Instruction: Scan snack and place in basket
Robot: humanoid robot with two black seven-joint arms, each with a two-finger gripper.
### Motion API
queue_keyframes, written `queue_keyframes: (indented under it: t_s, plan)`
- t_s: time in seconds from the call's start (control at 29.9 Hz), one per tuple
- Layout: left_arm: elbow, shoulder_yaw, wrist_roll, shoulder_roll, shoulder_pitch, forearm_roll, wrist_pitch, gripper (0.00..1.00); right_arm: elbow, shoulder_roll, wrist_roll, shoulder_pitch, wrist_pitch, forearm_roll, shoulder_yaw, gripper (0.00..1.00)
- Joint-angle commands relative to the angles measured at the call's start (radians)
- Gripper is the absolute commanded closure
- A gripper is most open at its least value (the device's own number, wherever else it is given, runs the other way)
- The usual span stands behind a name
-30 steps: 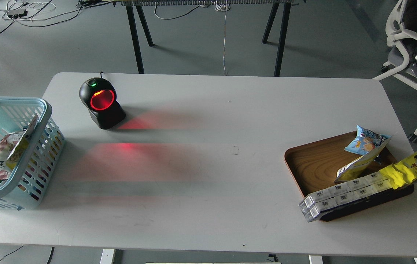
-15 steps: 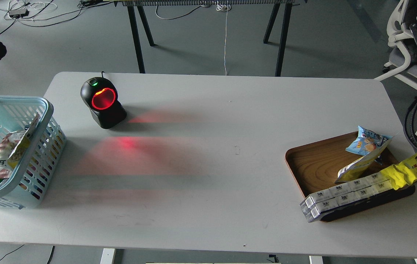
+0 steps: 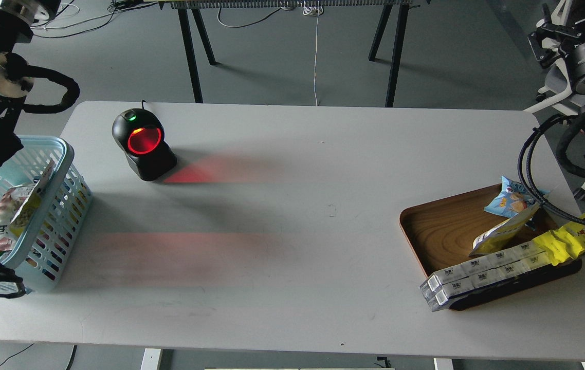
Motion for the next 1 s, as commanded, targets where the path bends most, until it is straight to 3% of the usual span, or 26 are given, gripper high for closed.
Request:
queue_keyframes:
  t_s: [0.0, 0.33, 0.57, 0.97]
  plan:
    - [0.0, -0.001, 0.042, -0.026, 0.013, 0.0, 0.0, 0.17, -0.006, 0.009, 0.008, -0.001, 0.0, 0.0, 0.004, 0.01]
    - [0.002, -0.004, 0.067, -0.041, 0.036, -0.037, 0.0, 0.18, -0.006, 0.026, 0.008, -0.02, 0.0, -0.007, 0.014, 0.01]
    - [-0.003, -0.06, 0.137, -0.029, 0.109, -0.205, 0.0, 0.16, -0.006, 0.025, 0.004, -0.011, 0.0, -0.007, 0.011, 0.01]
    - [-0.109, -0.165, 0.14, -0.007, 0.227, -0.221, 0.0, 0.08, 0.007, 0.025, 0.004, -0.007, 0.0, -0.009, 0.04, 0.01]
